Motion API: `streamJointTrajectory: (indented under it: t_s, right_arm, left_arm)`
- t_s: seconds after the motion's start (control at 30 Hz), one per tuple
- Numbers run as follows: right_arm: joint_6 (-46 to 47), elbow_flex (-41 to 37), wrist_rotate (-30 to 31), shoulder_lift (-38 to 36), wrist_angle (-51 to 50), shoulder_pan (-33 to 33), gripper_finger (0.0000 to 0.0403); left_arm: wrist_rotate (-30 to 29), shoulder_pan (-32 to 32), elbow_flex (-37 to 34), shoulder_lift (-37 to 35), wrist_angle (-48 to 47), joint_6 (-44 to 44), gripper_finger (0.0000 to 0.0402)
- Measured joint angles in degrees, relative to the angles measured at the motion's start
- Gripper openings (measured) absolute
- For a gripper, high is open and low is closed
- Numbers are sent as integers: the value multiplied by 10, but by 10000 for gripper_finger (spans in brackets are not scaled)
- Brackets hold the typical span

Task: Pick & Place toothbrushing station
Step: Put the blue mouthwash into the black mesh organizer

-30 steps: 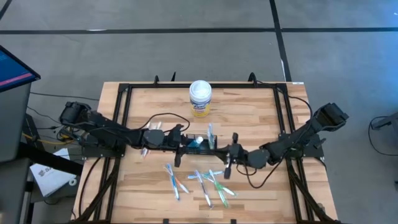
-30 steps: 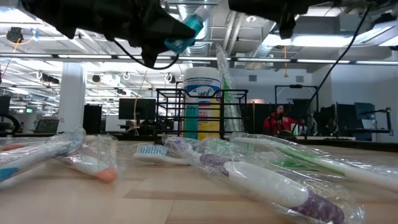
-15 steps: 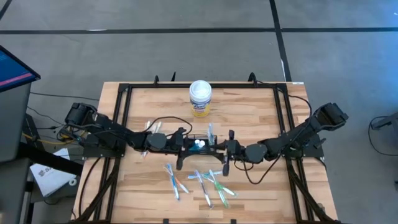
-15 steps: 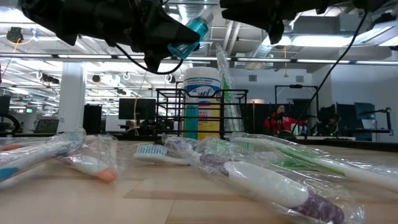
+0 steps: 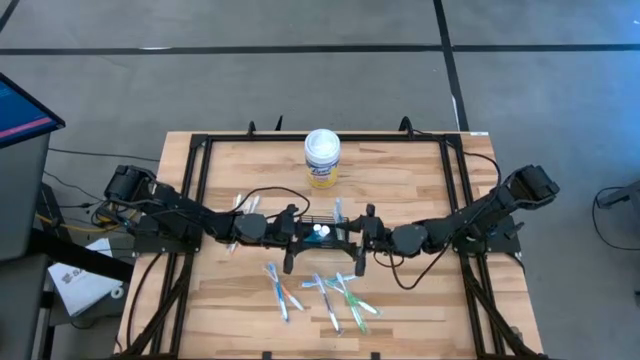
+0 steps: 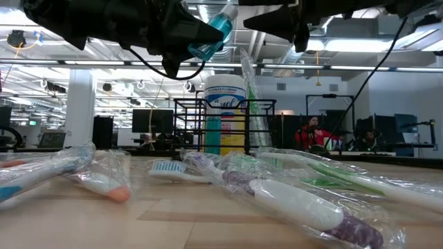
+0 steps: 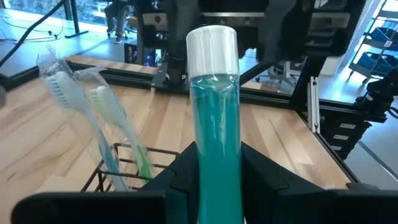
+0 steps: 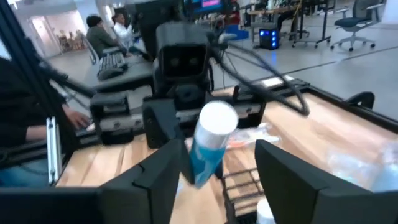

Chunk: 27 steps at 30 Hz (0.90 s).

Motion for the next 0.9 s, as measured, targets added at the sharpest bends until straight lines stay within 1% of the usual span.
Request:
streamJointTrajectory:
  t_s: [0.2, 0.57, 0.7, 0.9]
  right_arm:
    - [-1, 0, -2, 0, 8, -2, 218]
    - [-2, 0, -4, 0, 15, -10, 216]
    - [-5, 0, -27, 0, 26, -14, 216]
    - [-7, 0, -30, 0, 26, -19, 216]
  left_arm:
    - [0, 0, 0, 0, 7, 0, 72]
    - [0, -1, 0, 1, 30, 0, 72]
    - [0, -1, 0, 18, 55, 0, 72]
    - [0, -1, 0, 55, 101, -1, 72]
